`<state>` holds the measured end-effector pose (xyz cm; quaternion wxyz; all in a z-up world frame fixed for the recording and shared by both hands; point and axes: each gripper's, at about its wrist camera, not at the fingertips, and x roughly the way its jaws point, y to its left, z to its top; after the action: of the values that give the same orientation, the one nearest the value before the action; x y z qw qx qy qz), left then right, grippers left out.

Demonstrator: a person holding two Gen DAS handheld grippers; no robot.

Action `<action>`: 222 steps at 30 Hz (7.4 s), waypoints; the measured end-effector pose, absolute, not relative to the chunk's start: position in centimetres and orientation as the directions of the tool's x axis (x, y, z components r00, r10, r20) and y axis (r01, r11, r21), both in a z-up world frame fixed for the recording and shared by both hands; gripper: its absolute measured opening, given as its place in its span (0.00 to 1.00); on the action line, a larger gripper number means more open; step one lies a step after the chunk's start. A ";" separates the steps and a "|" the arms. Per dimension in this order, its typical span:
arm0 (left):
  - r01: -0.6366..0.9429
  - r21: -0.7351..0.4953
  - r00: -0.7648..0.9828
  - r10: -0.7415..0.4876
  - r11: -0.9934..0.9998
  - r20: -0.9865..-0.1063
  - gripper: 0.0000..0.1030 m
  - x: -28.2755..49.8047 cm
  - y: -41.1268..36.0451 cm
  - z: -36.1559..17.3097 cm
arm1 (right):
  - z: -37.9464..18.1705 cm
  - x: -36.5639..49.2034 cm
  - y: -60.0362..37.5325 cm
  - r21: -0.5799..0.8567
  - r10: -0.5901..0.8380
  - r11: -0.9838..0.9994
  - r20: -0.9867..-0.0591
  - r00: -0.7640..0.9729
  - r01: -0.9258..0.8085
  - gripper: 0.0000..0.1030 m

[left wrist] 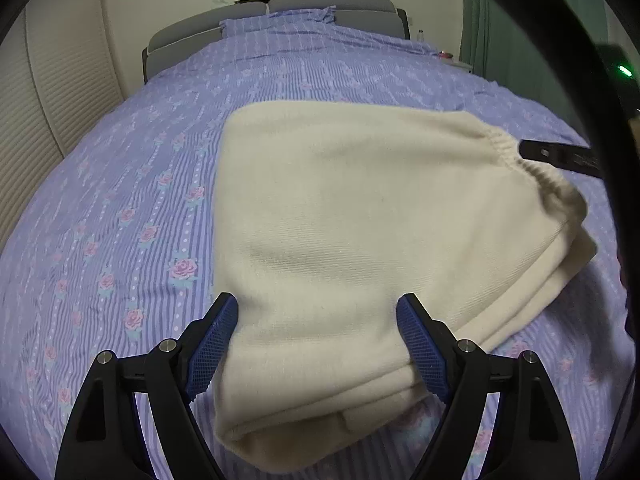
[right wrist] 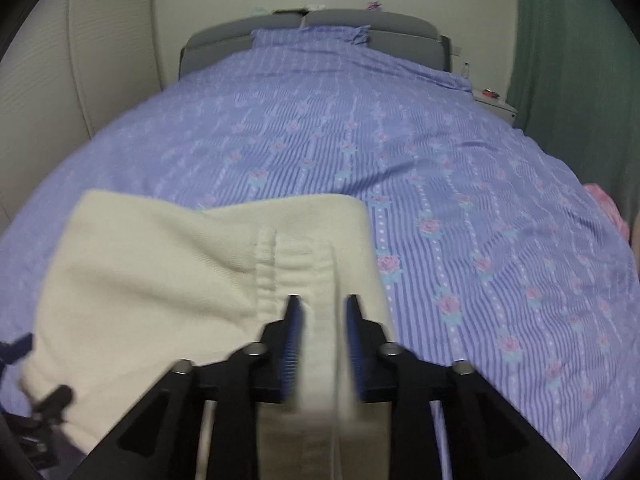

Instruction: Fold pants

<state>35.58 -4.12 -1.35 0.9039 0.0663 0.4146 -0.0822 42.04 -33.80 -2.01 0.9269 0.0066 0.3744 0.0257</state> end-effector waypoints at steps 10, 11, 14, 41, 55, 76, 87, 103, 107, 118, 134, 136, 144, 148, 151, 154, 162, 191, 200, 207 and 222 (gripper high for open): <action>0.156 0.033 0.698 -0.087 0.987 -0.711 0.80 32.7 -3.4 1.5 | -4.2 38.2 -35.8 0.224 0.218 0.972 -0.724 0.655 -0.077 0.51; 0.153 0.030 0.692 -0.086 0.988 -0.717 0.80 32.6 -3.4 1.4 | -4.4 38.1 -36.0 0.251 0.244 0.964 -0.719 0.651 -0.083 0.39; 0.141 0.007 0.675 -0.091 0.990 -0.733 0.80 32.7 -3.4 1.5 | -4.2 37.7 -36.1 0.270 0.276 0.957 -0.717 0.641 -0.110 0.14; 0.105 0.031 0.711 -0.053 0.994 -0.701 0.82 28.9 -1.4 2.1 | 0.3 31.7 -33.1 -0.085 -0.063 0.996 -0.606 0.793 0.015 0.72; 0.083 0.019 0.753 -0.050 0.996 -0.656 0.89 28.1 0.3 3.2 | -0.2 30.5 -34.8 0.092 -0.005 0.993 -0.611 0.792 0.077 0.83; 0.133 0.034 0.729 -0.075 0.991 -0.680 0.91 33.9 -3.2 2.6 | -9.8 37.5 -41.1 0.604 0.353 0.773 -0.664 0.659 0.193 0.99; 0.170 0.005 0.717 -0.120 0.985 -0.686 0.91 36.2 -1.2 2.5 | -8.8 39.4 -38.7 0.523 0.334 0.841 -0.704 0.626 0.139 0.73; 0.225 -0.417 0.439 -0.474 0.881 -0.764 0.90 44.5 2.5 -1.7 | -6.0 38.8 -34.8 0.198 0.092 0.976 -0.747 0.658 0.088 0.51; 0.204 -0.481 0.394 -0.521 0.853 -0.757 0.90 45.6 2.2 -3.1 | -5.9 38.9 -34.7 0.181 0.082 0.980 -0.748 0.658 0.084 0.51; 0.189 -0.440 0.453 -0.475 0.878 -0.754 0.23 44.3 1.0 0.5 | -5.2 37.5 -34.5 0.209 0.116 0.977 -0.711 0.694 0.050 0.41; 0.269 -0.236 0.671 -0.358 0.934 -0.649 0.19 35.9 8.9 12.1 | 4.9 31.0 -26.2 0.231 0.277 0.956 -0.525 0.805 -0.179 0.36; 0.251 -0.218 0.698 -0.332 0.943 -0.634 0.19 34.6 11.7 13.2 | 5.7 30.4 -24.0 0.221 0.295 0.953 -0.508 0.809 -0.209 0.36; 0.144 -0.147 0.757 -0.205 0.979 -0.621 0.19 31.6 23.2 15.6 | 7.6 29.5 -11.8 0.211 0.394 0.919 -0.484 0.781 -0.333 0.36; 0.079 -0.098 0.784 -0.123 0.992 -0.609 0.19 31.1 28.6 15.9 | 7.6 29.9 -5.2 0.207 0.434 0.900 -0.481 0.761 -0.383 0.36; 0.021 -0.069 0.788 -0.059 0.997 -0.612 0.19 31.3 33.8 15.5 | 7.3 30.4 -0.2 0.181 0.455 0.888 -0.490 0.744 -0.423 0.36; -0.032 -0.024 0.789 0.011 0.999 -0.615 0.19 31.9 38.2 14.6 | 6.9 31.3 4.9 0.152 0.475 0.871 -0.505 0.721 -0.467 0.36; -0.140 0.118 0.790 0.183 0.983 -0.585 0.20 35.7 45.2 11.9 | 4.0 34.0 15.8 0.107 0.473 0.858 -0.545 0.692 -0.502 0.35; -0.340 0.232 0.592 0.400 0.911 -0.700 0.85 27.0 47.8 -0.7 | -4.6 33.6 16.4 0.148 0.420 0.880 -0.685 0.595 -0.451 0.64; -0.273 0.293 0.719 0.397 0.916 -0.570 0.90 20.5 36.5 3.2 | 0.7 25.5 7.4 0.007 0.396 0.880 -0.564 0.725 -0.475 0.83; -0.137 0.256 0.824 0.254 0.957 -0.506 0.95 17.0 25.6 6.3 | 3.1 20.1 -1.9 0.012 0.344 0.915 -0.544 0.766 -0.403 0.88; 0.082 0.119 0.876 -0.015 0.990 -0.482 0.98 8.9 7.4 8.0 | 2.9 9.9 -19.9 0.049 0.219 0.973 -0.515 0.829 -0.226 0.88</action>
<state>8.94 7.36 8.04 0.9661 0.0677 0.2478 -0.0250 9.86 -19.90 2.86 0.9562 -0.0071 0.2685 0.1164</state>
